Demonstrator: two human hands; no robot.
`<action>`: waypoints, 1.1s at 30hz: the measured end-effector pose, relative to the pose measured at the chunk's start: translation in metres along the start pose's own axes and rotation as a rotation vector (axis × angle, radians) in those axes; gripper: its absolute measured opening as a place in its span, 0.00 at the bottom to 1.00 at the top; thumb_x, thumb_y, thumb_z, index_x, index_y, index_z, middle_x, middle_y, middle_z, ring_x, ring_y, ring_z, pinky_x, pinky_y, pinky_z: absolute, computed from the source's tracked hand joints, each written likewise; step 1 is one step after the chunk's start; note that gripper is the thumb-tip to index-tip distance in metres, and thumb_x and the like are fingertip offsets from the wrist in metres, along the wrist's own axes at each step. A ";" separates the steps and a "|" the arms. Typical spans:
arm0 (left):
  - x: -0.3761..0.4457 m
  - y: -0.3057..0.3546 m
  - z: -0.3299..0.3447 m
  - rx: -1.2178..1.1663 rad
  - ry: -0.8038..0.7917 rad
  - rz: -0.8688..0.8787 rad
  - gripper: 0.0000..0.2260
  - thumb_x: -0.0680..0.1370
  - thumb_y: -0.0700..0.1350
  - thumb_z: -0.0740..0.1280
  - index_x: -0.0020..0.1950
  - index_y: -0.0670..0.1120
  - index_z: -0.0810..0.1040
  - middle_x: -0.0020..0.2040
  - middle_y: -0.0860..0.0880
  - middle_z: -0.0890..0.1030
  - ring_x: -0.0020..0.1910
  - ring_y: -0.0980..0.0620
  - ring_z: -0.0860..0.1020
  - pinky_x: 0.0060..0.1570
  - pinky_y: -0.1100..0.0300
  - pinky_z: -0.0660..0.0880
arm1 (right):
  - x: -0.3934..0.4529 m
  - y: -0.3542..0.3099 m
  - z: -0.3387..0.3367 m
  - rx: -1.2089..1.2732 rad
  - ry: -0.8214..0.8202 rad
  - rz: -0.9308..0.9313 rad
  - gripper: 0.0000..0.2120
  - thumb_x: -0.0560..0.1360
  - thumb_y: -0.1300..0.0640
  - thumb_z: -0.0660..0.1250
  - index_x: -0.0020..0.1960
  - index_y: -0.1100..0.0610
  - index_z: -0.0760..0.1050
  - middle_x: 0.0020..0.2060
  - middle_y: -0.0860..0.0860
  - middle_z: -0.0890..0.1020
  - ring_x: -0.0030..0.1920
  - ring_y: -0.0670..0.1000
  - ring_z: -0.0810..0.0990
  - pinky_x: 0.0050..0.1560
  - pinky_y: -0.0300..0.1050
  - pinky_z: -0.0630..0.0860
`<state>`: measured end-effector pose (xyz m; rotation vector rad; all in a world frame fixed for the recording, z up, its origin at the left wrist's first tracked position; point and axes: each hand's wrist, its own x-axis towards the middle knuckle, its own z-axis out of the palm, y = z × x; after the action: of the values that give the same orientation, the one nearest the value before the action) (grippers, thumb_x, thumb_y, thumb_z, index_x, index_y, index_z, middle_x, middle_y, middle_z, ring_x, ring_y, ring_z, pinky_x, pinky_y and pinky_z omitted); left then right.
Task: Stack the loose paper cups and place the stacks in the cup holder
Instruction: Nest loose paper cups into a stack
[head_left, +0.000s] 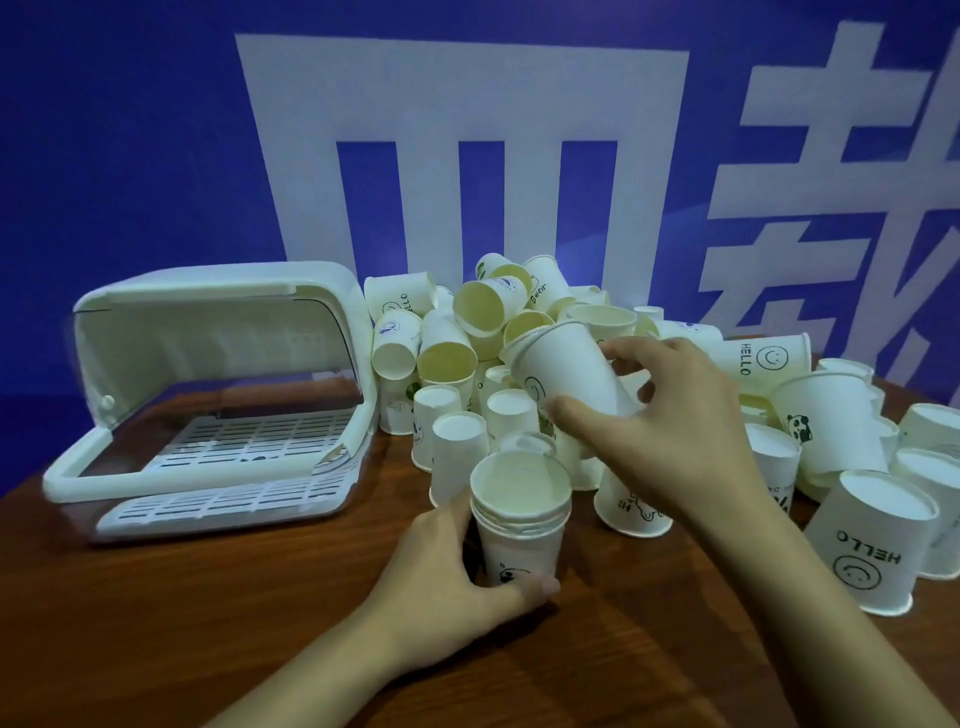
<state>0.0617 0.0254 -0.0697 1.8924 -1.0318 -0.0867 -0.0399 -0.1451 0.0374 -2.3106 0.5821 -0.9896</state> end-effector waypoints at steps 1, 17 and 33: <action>0.000 0.001 0.001 -0.005 -0.005 -0.004 0.28 0.67 0.60 0.82 0.64 0.60 0.79 0.58 0.65 0.83 0.60 0.63 0.80 0.59 0.61 0.78 | -0.004 -0.001 -0.001 0.063 0.002 0.002 0.26 0.64 0.39 0.78 0.60 0.44 0.79 0.51 0.43 0.80 0.47 0.44 0.78 0.43 0.40 0.72; 0.002 -0.004 0.001 -0.096 -0.062 -0.001 0.18 0.72 0.43 0.81 0.59 0.51 0.82 0.54 0.56 0.86 0.54 0.57 0.84 0.52 0.62 0.78 | -0.059 0.023 0.057 0.630 -0.012 -0.008 0.40 0.60 0.36 0.79 0.70 0.37 0.71 0.56 0.39 0.84 0.63 0.43 0.80 0.65 0.54 0.75; 0.003 -0.006 0.003 -0.009 -0.057 0.027 0.23 0.71 0.41 0.78 0.65 0.52 0.81 0.58 0.57 0.85 0.59 0.55 0.83 0.59 0.51 0.79 | -0.064 0.030 0.063 0.296 0.133 -0.327 0.17 0.73 0.39 0.67 0.55 0.48 0.81 0.68 0.46 0.72 0.71 0.48 0.68 0.69 0.53 0.67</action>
<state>0.0661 0.0224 -0.0753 1.8768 -1.0936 -0.1303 -0.0380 -0.1108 -0.0504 -2.1219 0.0946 -1.2919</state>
